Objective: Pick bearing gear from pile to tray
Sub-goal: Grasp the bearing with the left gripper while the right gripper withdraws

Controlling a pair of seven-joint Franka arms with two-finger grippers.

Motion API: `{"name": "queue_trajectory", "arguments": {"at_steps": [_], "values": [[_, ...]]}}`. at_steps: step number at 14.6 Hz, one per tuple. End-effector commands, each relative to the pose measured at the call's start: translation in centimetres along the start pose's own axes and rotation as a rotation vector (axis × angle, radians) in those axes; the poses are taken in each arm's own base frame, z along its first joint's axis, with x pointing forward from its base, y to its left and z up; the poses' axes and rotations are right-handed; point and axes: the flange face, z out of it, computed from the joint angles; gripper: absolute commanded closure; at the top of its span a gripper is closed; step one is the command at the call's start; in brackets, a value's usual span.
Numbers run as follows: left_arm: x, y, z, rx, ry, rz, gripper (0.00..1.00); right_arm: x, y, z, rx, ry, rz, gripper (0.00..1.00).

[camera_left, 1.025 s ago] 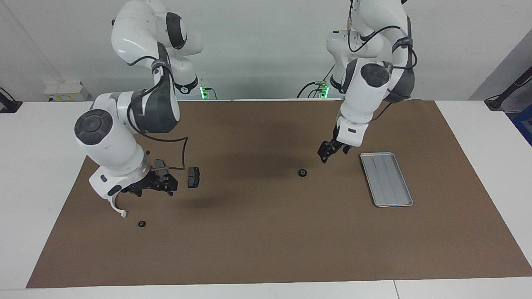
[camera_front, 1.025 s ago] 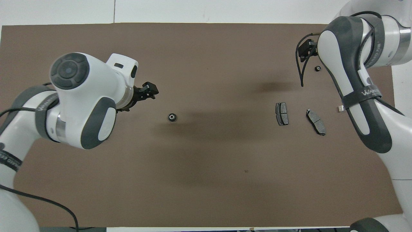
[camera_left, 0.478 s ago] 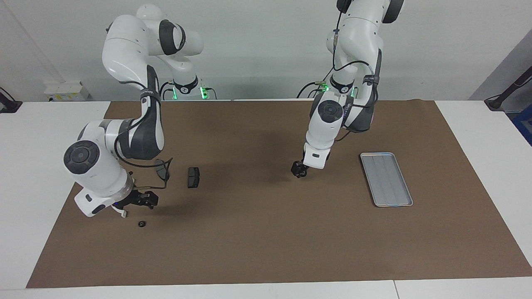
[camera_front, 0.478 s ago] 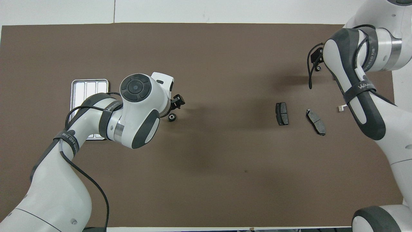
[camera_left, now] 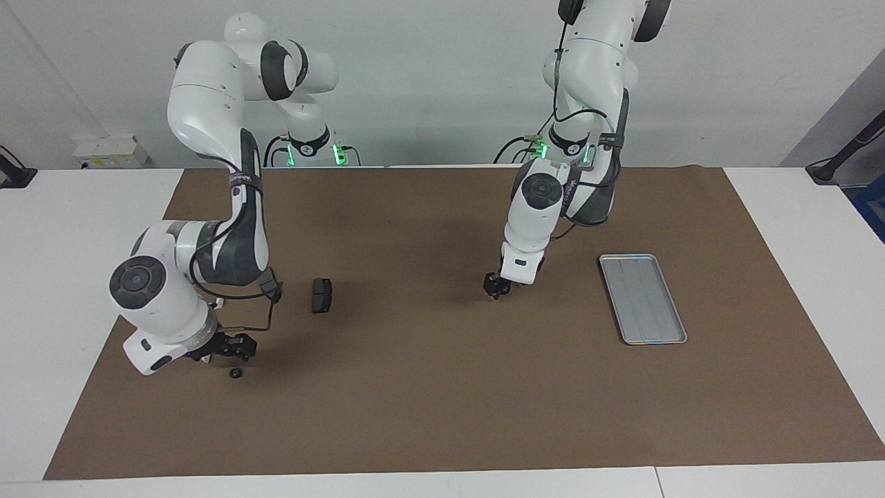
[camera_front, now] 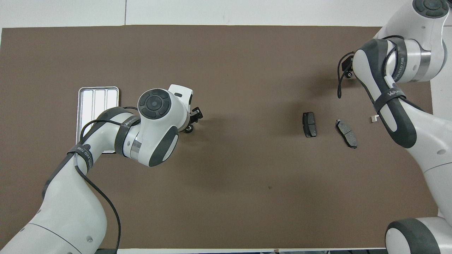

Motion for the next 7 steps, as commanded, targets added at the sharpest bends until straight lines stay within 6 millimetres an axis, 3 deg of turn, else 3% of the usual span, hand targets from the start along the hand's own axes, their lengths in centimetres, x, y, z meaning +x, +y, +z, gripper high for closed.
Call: {"name": "queue_trajectory", "arguments": {"at_steps": [1, 7], "values": [[-0.5, 0.1, 0.2, -0.005, 0.027, -0.013, 0.20, 0.2, 0.3, 1.0, 0.000, 0.004, -0.025, 0.01], [-0.6, -0.1, 0.5, 0.000, 0.024, -0.015, 0.22, 0.7, 0.0, 2.9, 0.004, 0.020, -0.025, 0.05]]}}
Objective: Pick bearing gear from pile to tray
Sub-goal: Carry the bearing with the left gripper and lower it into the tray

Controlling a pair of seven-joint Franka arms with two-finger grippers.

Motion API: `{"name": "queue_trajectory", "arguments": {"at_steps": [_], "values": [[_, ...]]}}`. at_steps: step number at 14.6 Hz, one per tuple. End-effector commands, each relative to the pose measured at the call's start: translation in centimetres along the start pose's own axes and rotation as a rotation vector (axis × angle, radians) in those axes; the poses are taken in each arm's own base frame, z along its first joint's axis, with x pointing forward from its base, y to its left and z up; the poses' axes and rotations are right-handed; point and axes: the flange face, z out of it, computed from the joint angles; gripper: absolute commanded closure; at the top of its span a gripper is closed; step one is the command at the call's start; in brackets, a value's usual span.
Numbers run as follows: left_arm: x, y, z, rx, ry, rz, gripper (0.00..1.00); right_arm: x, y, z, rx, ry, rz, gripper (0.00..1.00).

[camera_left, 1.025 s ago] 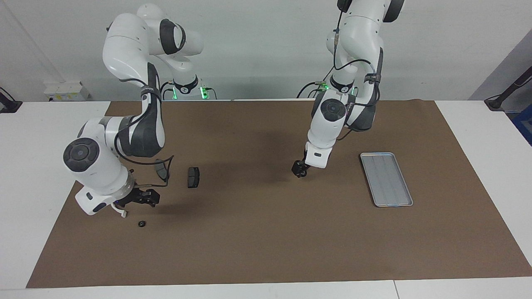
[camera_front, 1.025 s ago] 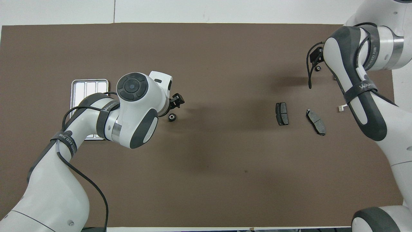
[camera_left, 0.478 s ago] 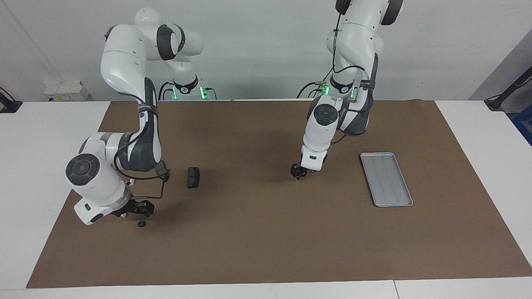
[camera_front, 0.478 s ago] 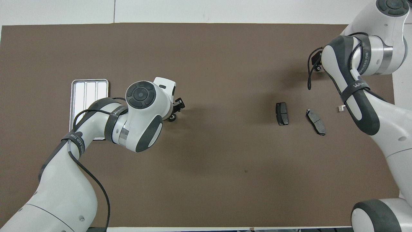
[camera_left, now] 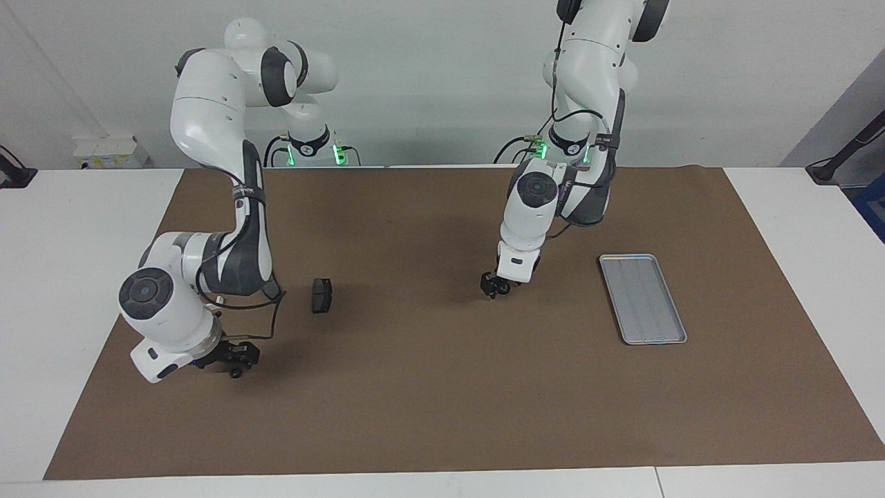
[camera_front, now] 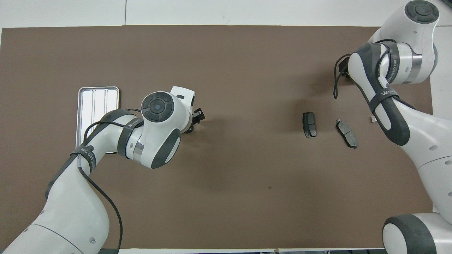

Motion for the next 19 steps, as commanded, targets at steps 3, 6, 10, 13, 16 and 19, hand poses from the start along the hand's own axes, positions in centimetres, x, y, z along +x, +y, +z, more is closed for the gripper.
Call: {"name": "queue_trajectory", "arguments": {"at_steps": [3, 6, 10, 13, 16, 19], "values": [[-0.3, -0.4, 0.5, -0.003, 0.025, -0.007, 0.27, 0.2, 0.4, 1.6, 0.003, 0.005, -0.020, 0.07], [-0.3, -0.5, 0.6, -0.007, 0.028, -0.009, 0.35, 0.3, 0.5, 2.3, 0.006, 0.000, -0.008, 0.08], [-0.4, -0.5, 0.6, -0.007, 0.028, -0.010, 0.72, 0.3, 0.4, 3.2, 0.005, -0.010, 0.029, 0.08], [-0.1, -0.6, 0.3, 0.005, 0.024, -0.027, 1.00, 0.3, 0.4, 3.2, 0.006, -0.010, 0.040, 0.09], [0.7, -1.4, -0.8, 0.021, 0.029, -0.026, 1.00, 0.3, 0.4, 3.0, 0.012, -0.010, 0.043, 0.14], [4.0, -5.7, -6.1, 0.037, 0.035, -0.015, 1.00, 0.1, 0.4, 2.6, 0.014, -0.020, 0.039, 0.21]]}}
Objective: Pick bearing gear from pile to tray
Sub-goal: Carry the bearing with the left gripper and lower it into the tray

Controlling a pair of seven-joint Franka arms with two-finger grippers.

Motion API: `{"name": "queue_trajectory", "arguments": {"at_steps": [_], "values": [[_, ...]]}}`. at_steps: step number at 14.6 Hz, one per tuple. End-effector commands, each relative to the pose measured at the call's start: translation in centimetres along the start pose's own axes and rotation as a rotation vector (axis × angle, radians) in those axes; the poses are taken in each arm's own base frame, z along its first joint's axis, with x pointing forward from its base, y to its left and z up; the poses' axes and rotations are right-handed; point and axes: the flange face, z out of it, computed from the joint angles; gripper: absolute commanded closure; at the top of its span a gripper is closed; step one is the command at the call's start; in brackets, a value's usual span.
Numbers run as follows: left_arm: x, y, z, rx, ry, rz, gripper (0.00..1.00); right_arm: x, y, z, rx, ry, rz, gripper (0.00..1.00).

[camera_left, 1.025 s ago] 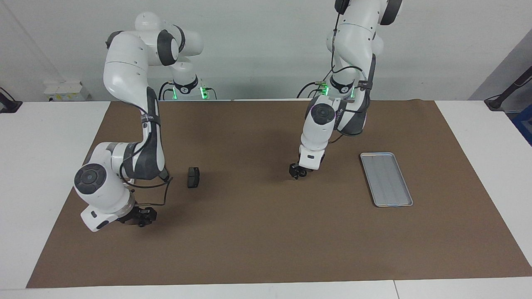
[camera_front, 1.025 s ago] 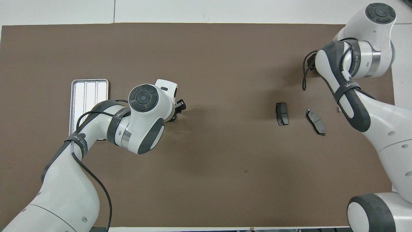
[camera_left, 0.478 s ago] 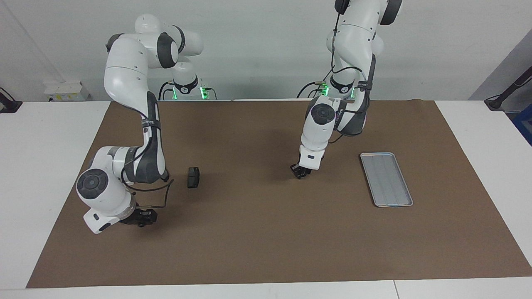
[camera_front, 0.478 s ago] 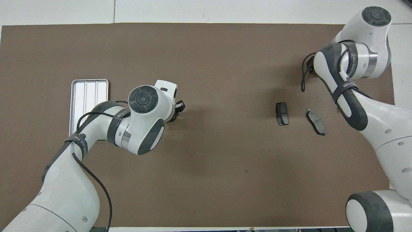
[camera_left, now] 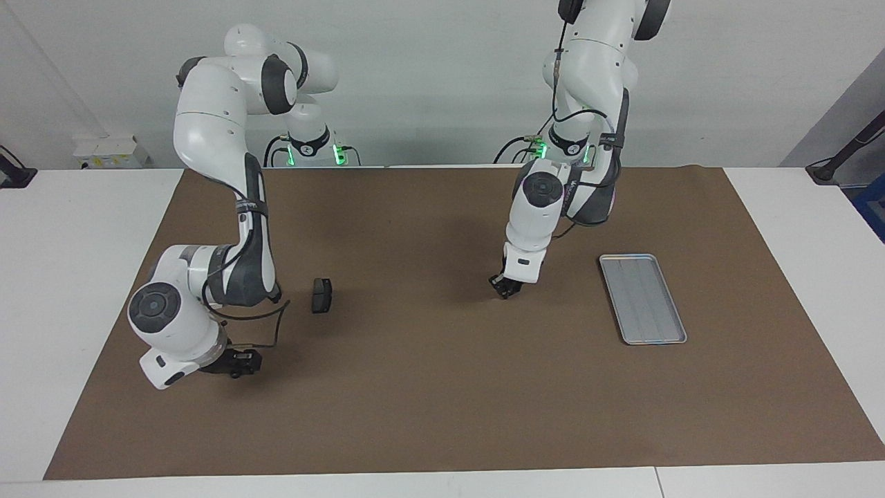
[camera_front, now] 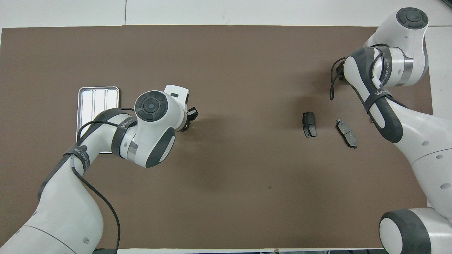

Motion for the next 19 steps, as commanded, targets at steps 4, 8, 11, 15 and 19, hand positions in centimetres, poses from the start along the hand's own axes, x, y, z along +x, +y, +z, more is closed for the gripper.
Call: {"name": "queue_trajectory", "arguments": {"at_steps": [4, 8, 11, 15, 19], "values": [[7.5, -11.9, -8.7, 0.083, -0.040, 0.128, 1.00, -0.2, 0.4, -0.2, 0.011, -0.007, 0.009, 0.28], [12.4, -19.7, -8.8, 0.080, -0.061, 0.271, 1.00, -0.2, 0.5, -0.3, 0.002, -0.009, 0.004, 0.38], [14.9, -24.5, -8.6, 0.070, -0.061, 0.379, 1.00, -0.2, 0.5, -0.2, 0.005, -0.010, 0.005, 0.43], [13.5, -26.1, -5.0, 0.057, -0.020, 0.379, 1.00, -0.1, 0.3, 0.1, 0.009, -0.007, 0.006, 0.46], [12.6, -26.3, -3.5, 0.052, -0.020, 0.331, 1.00, 0.0, -0.1, 0.2, 0.012, -0.005, 0.007, 0.49]]}}
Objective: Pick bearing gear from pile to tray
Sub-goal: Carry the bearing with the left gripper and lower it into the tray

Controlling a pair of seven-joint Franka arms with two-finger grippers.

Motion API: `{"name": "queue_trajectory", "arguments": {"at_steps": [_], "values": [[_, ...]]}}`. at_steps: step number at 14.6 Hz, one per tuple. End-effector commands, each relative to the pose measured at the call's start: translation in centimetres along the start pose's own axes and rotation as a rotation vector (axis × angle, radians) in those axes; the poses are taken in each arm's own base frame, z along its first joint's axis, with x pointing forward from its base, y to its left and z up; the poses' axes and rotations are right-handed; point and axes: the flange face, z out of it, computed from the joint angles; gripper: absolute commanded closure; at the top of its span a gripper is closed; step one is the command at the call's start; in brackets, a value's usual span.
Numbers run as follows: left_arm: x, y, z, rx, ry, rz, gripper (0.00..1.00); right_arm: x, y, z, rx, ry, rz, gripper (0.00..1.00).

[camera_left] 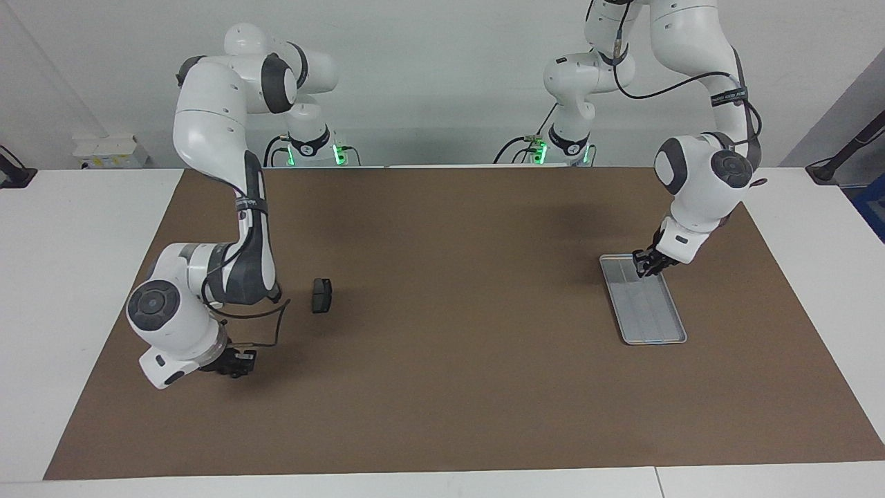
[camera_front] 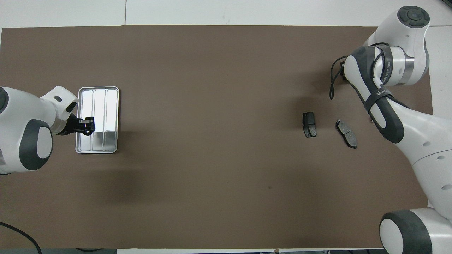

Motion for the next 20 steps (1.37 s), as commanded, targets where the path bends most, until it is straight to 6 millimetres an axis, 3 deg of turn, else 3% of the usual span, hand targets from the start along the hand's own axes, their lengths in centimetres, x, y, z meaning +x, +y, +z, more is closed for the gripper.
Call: {"name": "queue_trajectory", "arguments": {"at_steps": [1, 6, 9, 11, 14, 16, 17, 18, 20], "values": [[-1.1, 0.2, 0.1, 0.003, 0.028, -0.027, 1.00, 0.0, 0.0, 0.6, 0.008, -0.007, 0.008, 0.49], [-2.8, 0.1, 2.7, -0.001, 0.044, -0.059, 1.00, 0.1, -0.4, 0.7, 0.006, 0.000, 0.006, 0.50], [-2.9, 0.4, 2.7, -0.002, 0.044, -0.077, 1.00, 0.1, -0.6, 0.8, 0.006, -0.001, 0.002, 0.59], [-3.0, 0.4, 2.8, -0.003, 0.044, -0.080, 1.00, 0.1, -0.6, 1.0, 0.006, -0.003, 0.002, 0.73], [-3.2, 0.4, 3.2, -0.006, 0.053, -0.084, 1.00, 0.2, -0.7, 1.1, 0.007, -0.003, -0.001, 0.76], [-3.4, 0.3, 3.6, -0.006, 0.051, -0.085, 0.99, 0.2, -0.7, 1.0, 0.007, -0.001, -0.005, 0.86], [-3.4, 0.3, 3.6, -0.008, 0.053, -0.087, 0.87, 0.2, -0.7, 0.9, 0.007, 0.000, -0.005, 0.90], [-3.4, 0.3, 3.5, -0.010, 0.054, -0.090, 0.56, 0.2, -0.7, 0.9, 0.007, 0.000, -0.007, 0.93], [-3.2, 0.2, 3.4, -0.010, 0.055, -0.090, 0.04, 0.1, -0.7, 0.5, 0.005, -0.007, -0.005, 0.94]]}}
